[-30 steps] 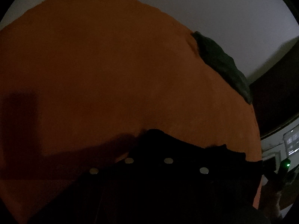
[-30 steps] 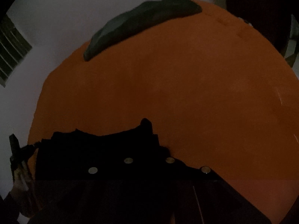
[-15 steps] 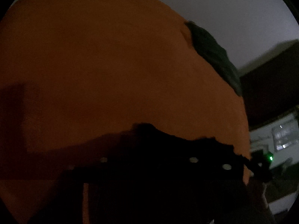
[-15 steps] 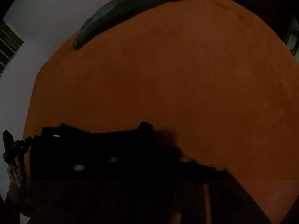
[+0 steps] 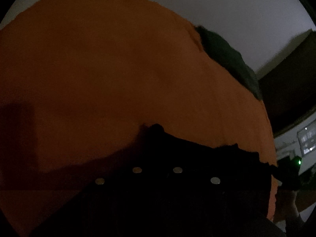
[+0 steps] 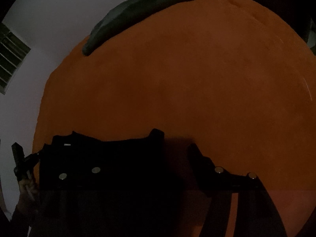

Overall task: Fold clothes
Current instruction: 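Grasp the folded black shirt's edge with both grippers and lift it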

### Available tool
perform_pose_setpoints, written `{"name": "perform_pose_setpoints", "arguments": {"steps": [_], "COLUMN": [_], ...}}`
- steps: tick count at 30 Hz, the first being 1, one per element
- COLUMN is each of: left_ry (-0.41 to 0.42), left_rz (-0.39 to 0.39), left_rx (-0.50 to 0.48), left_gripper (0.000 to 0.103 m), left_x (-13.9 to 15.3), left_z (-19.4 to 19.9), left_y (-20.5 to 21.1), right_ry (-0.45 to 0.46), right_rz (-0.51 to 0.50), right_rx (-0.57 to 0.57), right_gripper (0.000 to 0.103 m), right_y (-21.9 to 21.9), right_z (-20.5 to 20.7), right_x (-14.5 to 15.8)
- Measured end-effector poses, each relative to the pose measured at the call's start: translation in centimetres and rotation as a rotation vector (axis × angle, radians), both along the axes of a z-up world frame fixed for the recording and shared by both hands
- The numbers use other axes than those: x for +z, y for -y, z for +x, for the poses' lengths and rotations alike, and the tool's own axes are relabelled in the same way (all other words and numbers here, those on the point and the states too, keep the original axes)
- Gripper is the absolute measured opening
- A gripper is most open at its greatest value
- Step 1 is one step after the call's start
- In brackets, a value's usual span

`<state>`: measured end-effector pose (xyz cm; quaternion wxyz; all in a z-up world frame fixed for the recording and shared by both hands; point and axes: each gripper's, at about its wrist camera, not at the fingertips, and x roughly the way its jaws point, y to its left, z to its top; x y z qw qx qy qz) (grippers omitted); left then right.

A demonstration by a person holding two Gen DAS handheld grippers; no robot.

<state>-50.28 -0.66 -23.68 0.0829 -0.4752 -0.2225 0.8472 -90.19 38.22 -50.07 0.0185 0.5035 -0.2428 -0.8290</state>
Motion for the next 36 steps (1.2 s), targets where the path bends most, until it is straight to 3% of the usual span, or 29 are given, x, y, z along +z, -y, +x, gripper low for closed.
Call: {"name": "perform_pose_setpoints", "arguments": {"steps": [7,9,10,18,23,25,28,29,31,36], "left_ry": [0.009,0.014,0.018,0.021,0.081,0.102,0.077,0.039,-0.003,-0.074], "left_rz": [-0.023,-0.025,-0.020,-0.022,-0.050,-0.052,-0.046,-0.036,-0.059,-0.132], "left_rx": [-0.025,-0.027,-0.026,-0.030,0.008,0.042,0.032,-0.007,-0.080,-0.324], "left_gripper": [0.003,0.003,0.003,0.003,0.009,0.020,0.025,0.029,0.049,0.054], "left_x": [0.0,-0.1,-0.2,-0.8,-0.4,0.9,4.5,6.3,9.0,13.0], "left_z": [-0.1,-0.1,-0.1,-0.1,-0.3,0.4,2.8,4.6,8.1,19.9], "left_y": [0.4,0.3,0.4,-0.3,-0.9,-0.5,-0.8,-1.5,-3.3,-10.0], "right_ry": [0.020,0.019,0.017,-0.064,0.086,0.061,-0.035,-0.068,-0.148,-0.315], "right_rz": [0.012,0.032,0.028,0.094,0.116,0.136,0.220,0.254,0.258,0.130], "right_rx": [0.024,0.038,0.045,0.006,0.033,-0.009,-0.048,-0.055,-0.009,0.146], "right_gripper": [0.060,0.028,0.004,0.004,0.010,0.010,0.010,0.010,0.010,0.010], "right_y": [-1.3,-1.3,-1.4,-2.6,-2.2,-2.6,-2.3,-2.0,-0.2,5.6], "right_z": [1.1,0.9,0.9,1.9,1.0,1.7,4.7,5.8,9.1,18.4], "right_x": [-0.6,-0.8,-0.7,1.5,-1.8,-0.1,5.0,6.8,9.7,15.1]}}
